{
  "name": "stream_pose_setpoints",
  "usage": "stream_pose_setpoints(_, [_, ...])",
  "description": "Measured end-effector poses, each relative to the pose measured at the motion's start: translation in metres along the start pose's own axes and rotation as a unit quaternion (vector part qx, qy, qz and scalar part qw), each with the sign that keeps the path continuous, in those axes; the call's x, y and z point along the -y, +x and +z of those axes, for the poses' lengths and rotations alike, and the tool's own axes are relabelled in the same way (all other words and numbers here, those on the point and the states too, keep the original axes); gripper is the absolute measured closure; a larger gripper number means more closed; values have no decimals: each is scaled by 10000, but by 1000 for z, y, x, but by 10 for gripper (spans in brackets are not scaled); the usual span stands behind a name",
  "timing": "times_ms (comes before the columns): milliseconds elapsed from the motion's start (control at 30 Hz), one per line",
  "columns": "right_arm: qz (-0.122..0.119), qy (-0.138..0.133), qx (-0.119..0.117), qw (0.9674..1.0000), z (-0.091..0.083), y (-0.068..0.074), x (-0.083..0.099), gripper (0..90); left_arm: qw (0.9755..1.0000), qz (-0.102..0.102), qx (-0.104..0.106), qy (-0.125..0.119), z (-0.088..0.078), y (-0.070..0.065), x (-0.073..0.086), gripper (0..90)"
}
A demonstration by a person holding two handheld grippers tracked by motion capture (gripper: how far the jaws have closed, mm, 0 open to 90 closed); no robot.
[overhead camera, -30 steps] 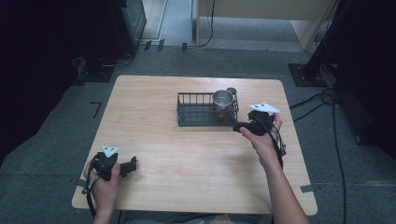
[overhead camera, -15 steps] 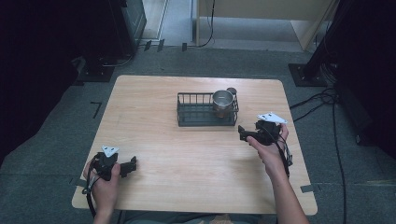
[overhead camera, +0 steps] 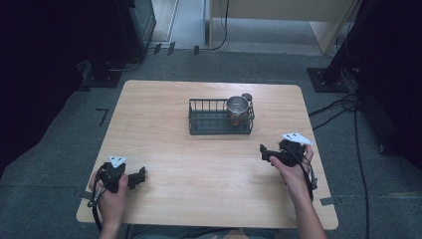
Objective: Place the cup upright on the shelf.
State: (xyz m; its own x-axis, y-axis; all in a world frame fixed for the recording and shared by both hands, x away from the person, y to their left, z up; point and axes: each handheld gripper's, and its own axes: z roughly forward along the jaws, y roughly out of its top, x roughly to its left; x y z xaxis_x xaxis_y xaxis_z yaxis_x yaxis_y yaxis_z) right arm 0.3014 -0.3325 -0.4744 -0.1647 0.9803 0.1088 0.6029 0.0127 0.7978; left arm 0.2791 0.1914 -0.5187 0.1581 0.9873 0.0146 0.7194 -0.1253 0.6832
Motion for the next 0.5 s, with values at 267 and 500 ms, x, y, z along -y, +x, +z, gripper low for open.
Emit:
stream_pose_setpoints(267, [91,66,69,9999,-5,-8,13,0,10000,0,0,-1,0,0,0,0])
stream_pose_setpoints(500, [148,163,145,9997,-8,-17,26,0,10000,-1,-1,0,0,0,0,0])
